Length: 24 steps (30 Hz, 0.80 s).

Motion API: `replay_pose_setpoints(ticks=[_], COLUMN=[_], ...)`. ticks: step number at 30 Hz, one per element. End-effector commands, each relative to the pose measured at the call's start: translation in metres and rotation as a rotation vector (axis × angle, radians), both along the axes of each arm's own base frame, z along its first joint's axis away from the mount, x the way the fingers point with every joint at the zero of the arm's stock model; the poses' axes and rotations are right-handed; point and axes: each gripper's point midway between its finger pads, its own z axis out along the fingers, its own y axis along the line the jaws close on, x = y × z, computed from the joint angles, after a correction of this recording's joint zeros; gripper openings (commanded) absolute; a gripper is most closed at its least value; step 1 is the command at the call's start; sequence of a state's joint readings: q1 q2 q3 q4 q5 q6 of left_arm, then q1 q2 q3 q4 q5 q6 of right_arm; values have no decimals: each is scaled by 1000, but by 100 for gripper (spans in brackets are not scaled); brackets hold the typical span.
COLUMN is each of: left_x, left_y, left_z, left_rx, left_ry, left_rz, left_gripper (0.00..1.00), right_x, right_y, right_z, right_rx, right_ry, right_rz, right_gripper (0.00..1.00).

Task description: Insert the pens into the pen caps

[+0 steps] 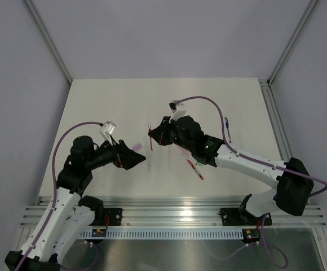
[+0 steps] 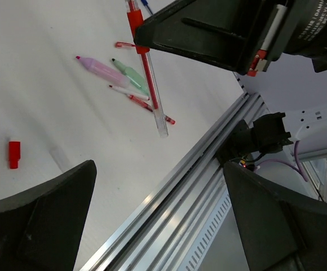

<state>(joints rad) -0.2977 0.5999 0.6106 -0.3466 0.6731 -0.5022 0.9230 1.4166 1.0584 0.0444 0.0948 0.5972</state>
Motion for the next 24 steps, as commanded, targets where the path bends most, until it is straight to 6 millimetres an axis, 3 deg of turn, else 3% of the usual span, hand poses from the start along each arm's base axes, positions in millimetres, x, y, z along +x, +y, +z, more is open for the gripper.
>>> replay_pose_setpoints(ticks=[1, 7, 9, 13, 19, 20, 22, 24], left_x=[-2, -7, -7, -6, -6, -5, -5, -5], left_y=[-12, -12, -12, -10, -9, -8, -7, -6], left_z=[16, 19, 18, 20, 20, 21, 21, 22], left_rx=[-74, -95, -91, -88, -83, -79, -70, -65], left_ry=[-31, -56, -54, -65, -73, -80, -78, -91], left_rz=[-80, -89, -88, -76, -67, -61, -56, -53], left_gripper=[95, 67, 50, 34, 20, 10, 0, 0], right_x=[-14, -35, -41, -44, -44, -45, -45, -47], right_y=[29, 60, 63, 61, 56, 55, 55, 55], right_z=[40, 55, 56, 58, 53, 53, 51, 50], right_rx=[214, 304, 324, 330, 323, 326, 324, 322], right_ry=[-28, -42, -41, -44, -43, -44, -44, -41], right_rz=[18, 75, 87, 83, 68, 67, 67, 74], right_gripper=[0, 0, 0, 0, 0, 0, 0, 0])
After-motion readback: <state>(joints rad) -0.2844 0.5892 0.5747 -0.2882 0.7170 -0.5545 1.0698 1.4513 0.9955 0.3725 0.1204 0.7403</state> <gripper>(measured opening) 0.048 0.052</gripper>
